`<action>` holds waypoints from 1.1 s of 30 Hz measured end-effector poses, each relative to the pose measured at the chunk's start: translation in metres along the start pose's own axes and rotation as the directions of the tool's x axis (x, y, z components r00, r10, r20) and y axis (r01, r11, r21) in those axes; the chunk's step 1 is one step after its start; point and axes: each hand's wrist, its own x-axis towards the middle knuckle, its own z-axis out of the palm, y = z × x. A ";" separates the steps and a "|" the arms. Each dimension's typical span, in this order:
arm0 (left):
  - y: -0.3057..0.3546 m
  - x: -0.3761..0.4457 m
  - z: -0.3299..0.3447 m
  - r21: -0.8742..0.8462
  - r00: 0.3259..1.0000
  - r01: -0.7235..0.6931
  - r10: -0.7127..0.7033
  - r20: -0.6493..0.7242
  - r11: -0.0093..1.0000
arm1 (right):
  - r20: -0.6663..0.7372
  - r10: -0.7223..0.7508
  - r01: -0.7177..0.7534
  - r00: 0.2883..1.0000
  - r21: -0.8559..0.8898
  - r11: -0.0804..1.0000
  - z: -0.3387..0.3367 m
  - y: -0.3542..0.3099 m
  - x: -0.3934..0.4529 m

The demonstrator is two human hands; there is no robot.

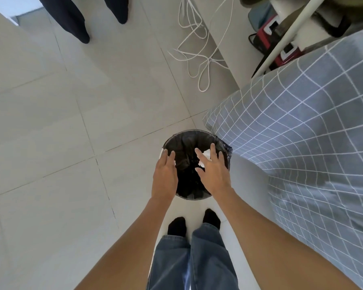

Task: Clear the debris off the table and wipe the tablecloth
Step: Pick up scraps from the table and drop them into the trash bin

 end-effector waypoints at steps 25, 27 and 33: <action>0.023 0.000 0.010 0.193 0.984 0.026 -0.060 0.169 0.981 | 0.004 0.045 -0.045 0.999 -0.089 0.995 -0.008 0.031 -0.019; 0.026 -0.005 0.000 0.237 0.983 0.022 -0.065 0.173 0.971 | -0.007 0.053 -0.054 0.999 -0.076 0.996 -0.019 0.029 -0.024; 0.053 -0.022 -0.055 0.317 0.983 -0.020 -0.040 0.180 0.948 | -0.017 0.083 -0.084 0.996 -0.046 0.995 -0.076 0.013 -0.050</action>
